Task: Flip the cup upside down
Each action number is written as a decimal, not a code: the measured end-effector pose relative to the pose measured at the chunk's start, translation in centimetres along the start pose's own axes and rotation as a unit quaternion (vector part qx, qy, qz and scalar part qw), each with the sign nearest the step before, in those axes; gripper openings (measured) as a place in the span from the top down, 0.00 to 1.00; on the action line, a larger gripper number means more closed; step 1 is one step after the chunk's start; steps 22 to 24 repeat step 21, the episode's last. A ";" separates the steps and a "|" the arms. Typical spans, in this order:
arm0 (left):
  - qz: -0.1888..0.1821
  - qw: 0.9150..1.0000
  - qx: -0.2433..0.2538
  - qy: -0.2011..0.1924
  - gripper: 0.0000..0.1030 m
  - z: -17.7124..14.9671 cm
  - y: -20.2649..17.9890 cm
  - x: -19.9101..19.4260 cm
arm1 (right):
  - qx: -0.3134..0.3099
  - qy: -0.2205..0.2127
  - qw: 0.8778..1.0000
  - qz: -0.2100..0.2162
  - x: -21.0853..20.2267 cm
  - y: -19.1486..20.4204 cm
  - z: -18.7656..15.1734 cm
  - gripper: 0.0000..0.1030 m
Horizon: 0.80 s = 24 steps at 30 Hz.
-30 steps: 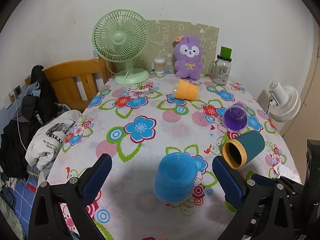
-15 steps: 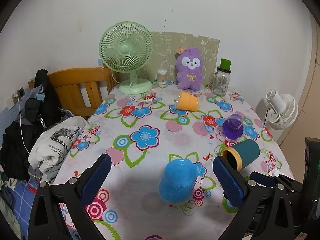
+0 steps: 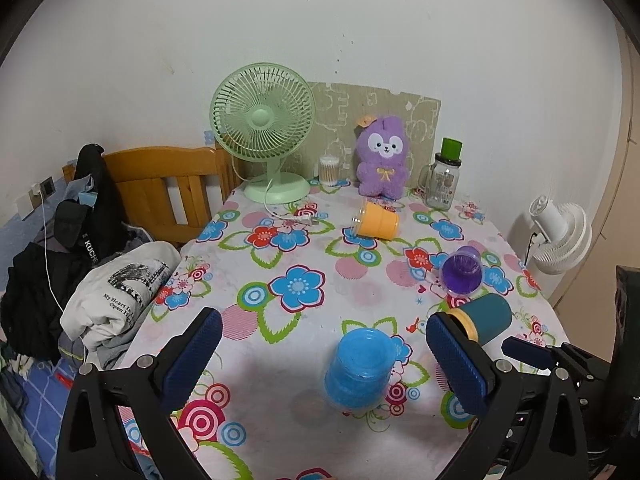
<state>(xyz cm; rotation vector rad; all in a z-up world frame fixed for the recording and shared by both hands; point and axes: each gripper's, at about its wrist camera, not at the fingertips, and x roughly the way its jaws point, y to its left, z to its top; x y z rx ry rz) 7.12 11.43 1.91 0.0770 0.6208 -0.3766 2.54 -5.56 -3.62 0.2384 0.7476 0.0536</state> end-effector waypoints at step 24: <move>-0.001 0.999 -0.009 -0.037 0.00 0.3 1.2 -2.9 | -0.033 -0.036 0.999 -0.001 -2.2 3.1 1.1 0.07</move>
